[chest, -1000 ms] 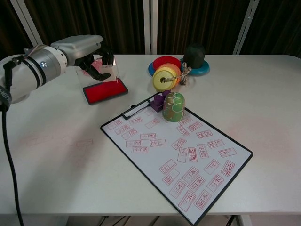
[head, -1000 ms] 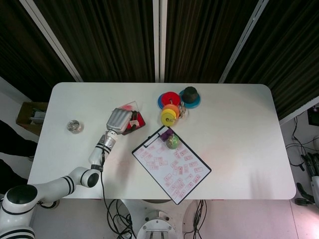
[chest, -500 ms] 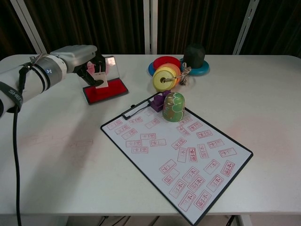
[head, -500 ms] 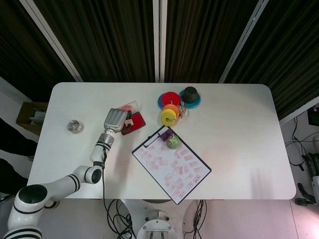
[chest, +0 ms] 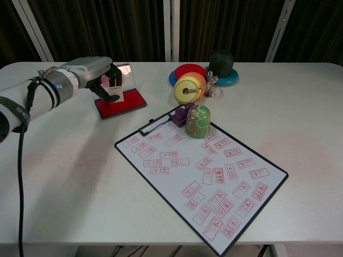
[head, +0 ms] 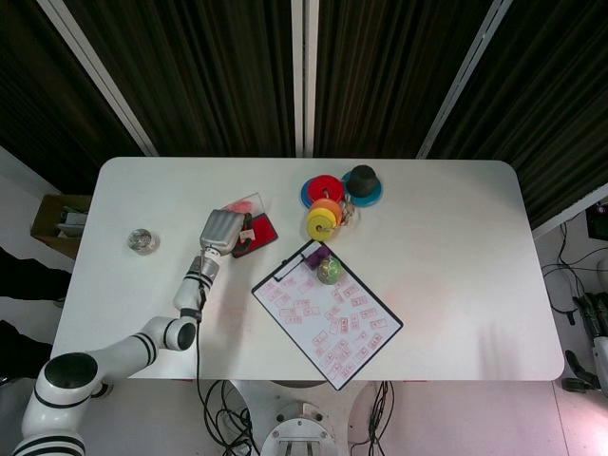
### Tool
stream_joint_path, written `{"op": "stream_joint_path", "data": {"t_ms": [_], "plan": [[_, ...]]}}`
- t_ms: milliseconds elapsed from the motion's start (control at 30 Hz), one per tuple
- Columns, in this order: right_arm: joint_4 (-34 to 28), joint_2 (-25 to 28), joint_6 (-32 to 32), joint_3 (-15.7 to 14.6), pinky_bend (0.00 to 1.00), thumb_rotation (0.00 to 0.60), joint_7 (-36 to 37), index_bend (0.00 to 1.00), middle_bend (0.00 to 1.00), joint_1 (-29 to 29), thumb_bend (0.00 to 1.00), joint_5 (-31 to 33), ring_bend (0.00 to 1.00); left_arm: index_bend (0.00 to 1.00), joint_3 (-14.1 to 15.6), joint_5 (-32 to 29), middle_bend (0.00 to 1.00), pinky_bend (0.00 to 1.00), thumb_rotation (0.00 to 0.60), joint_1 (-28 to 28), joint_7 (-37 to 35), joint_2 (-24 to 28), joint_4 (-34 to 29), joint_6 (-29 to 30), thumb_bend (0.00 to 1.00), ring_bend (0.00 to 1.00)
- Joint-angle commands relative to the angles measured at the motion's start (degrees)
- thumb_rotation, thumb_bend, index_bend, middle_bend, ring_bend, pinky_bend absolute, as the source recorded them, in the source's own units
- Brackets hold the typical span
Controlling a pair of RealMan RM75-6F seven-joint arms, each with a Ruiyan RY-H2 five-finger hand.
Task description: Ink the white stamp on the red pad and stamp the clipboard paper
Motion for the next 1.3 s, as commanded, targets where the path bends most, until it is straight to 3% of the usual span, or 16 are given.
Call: {"op": "stream_joint_path", "data": {"t_ms": [33, 233, 400, 500, 700, 933, 1067, 1300], "plan": [[0.15, 0.04, 0.17, -0.05, 0.00, 0.600, 0.24, 0.00, 0.00, -0.12, 0.25, -0.06, 0.00, 0.61, 0.11, -0.87, 0.60, 1.00, 0.600, -0.04, 0.02, -0.89, 1.73, -1.07, 0.45, 1.00], [0.62, 0.15, 0.24, 0.08, 0.00, 0.600, 0.71, 0.00, 0.00, -0.25, 0.25, 0.25, 0.00, 0.61, 0.23, -0.53, 0.60, 1.00, 0.600, -0.07, -0.61, -1.49, 3.08, -1.01, 0.45, 1.00], [0.65, 0.13, 0.28, 0.17, 0.00, 0.600, 0.86, 0.00, 0.00, -0.20, 0.25, 0.24, 0.00, 0.61, -0.40, 0.77, 0.60, 1.00, 0.600, -0.04, -1.49, 0.16, 0.17, 1.07, 0.45, 1.00], [0.67, 0.00, -0.01, 0.17, 0.00, 0.600, 0.77, 0.00, 0.00, -0.02, 0.25, 0.21, 0.00, 0.61, -0.49, 2.55, 0.60, 1.00, 0.600, 0.27, -1.43, 2.50, -4.34, 3.65, 0.45, 1.00], [0.47, -0.42, -0.41, 0.09, 0.00, 0.600, 0.53, 0.00, 0.00, 0.41, 0.25, -0.21, 0.00, 0.61, -0.29, 4.46, 0.61, 1.00, 0.600, 1.88, 0.75, 9.10, -19.12, 7.65, 0.44, 1.00], [0.64, -0.86, -1.02, -0.14, 0.00, 0.600, 0.36, 0.00, 0.00, 0.80, 0.25, -0.51, 0.00, 0.61, 3.34, 9.02, 0.61, 1.00, 0.600, 4.82, 5.61, 14.40, -36.56, 13.80, 0.44, 1.00], [1.16, -1.23, -1.45, -0.28, 0.00, 0.600, 0.68, 0.00, 0.00, 0.85, 0.25, -0.36, 0.00, 0.62, 7.07, 13.19, 0.62, 1.00, 0.600, 6.50, 8.20, 15.03, -43.93, 16.98, 0.45, 1.00], [1.92, -1.60, -1.61, -0.55, 0.00, 0.600, 1.29, 0.00, 0.00, 0.76, 0.25, -0.40, 0.00, 0.63, 12.87, 18.42, 0.63, 1.00, 0.600, 7.74, 11.82, 11.42, -43.50, 18.15, 0.44, 1.00]]}}
